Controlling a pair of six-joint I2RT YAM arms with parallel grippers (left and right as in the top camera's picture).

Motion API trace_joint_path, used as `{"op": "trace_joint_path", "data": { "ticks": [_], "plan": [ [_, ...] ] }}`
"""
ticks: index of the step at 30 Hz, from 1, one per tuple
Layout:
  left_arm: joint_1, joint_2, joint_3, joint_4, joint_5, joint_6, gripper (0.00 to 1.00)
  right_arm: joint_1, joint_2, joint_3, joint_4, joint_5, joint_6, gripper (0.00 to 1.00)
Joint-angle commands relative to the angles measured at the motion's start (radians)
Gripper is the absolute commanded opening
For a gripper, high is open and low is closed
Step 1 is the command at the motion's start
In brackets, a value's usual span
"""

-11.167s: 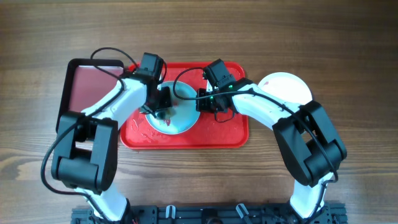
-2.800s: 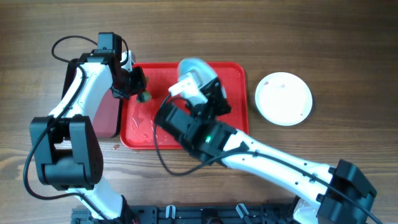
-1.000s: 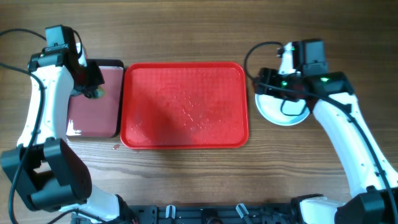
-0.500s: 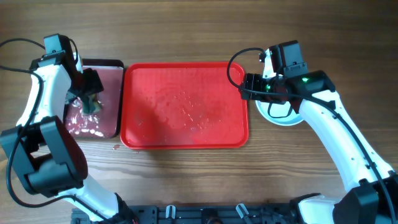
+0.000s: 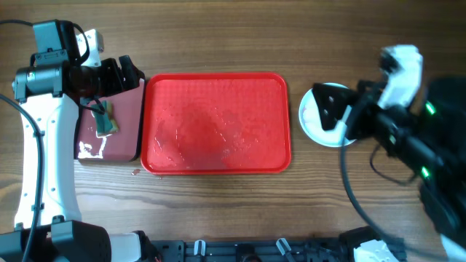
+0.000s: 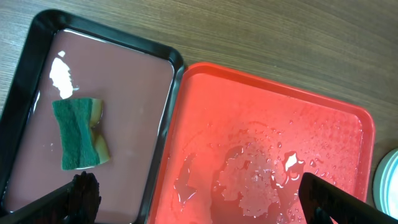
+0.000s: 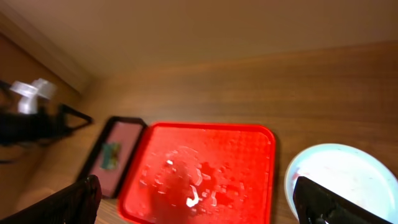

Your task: Clean dirty plates on tray and stack at the side

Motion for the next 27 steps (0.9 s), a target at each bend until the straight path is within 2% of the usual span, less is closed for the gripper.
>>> {"op": "trace_joint_path", "data": {
  "ticks": [1, 2, 4, 5, 7, 9, 10, 14, 16, 20, 24, 27],
  "plan": [
    [-0.003, 0.006, 0.003, 0.002, 0.023, -0.016, 1.0, 0.001, -0.069, 0.015, -0.029, -0.013, 0.042, 1.0],
    [-0.003, 0.006, 0.003, 0.002, 0.023, -0.016, 1.0, 0.001, -0.087, 0.015, -0.059, 0.06, -0.004, 1.0],
    [-0.003, 0.006, 0.003, 0.002, 0.023, -0.016, 1.0, 0.001, -0.091, 0.012, -0.1, 0.161, 0.0, 1.0],
    [-0.003, 0.006, 0.003, 0.002, 0.023, -0.016, 1.0, 0.001, -0.096, -0.012, -0.077, 0.228, -0.005, 1.0],
    [-0.003, 0.006, 0.003, 0.002, 0.023, -0.016, 1.0, -0.007, -0.124, -0.094, 0.031, 0.255, -0.108, 1.0],
    [-0.003, 0.006, 0.003, 0.002, 0.023, -0.016, 1.0, -0.03, -0.224, -0.299, 0.264, 0.181, -0.249, 1.0],
    [-0.003, 0.006, 0.003, 0.002, 0.023, -0.016, 1.0, -0.052, -0.286, -0.418, 0.386, 0.136, -0.274, 1.0],
    [-0.003, 0.006, 0.003, 0.002, 0.023, -0.016, 1.0, -0.118, -0.489, -0.834, 0.775, -0.013, -0.277, 1.0],
    [-0.003, 0.006, 0.003, 0.002, 0.023, -0.016, 1.0, -0.124, -0.646, -1.112, 0.961, -0.025, -0.258, 1.0],
    [-0.003, 0.006, 0.003, 0.002, 0.023, -0.016, 1.0, -0.124, -0.854, -1.378, 1.062, -0.003, -0.257, 1.0],
    [-0.003, 0.006, 0.003, 0.002, 0.023, -0.016, 1.0, -0.124, -0.977, -1.497, 1.065, 0.1, -0.169, 1.0],
    [-0.003, 0.006, 0.003, 0.002, 0.023, -0.016, 1.0, -0.123, -1.008, -1.534, 1.024, 0.118, -0.154, 1.0]
  ]
}}
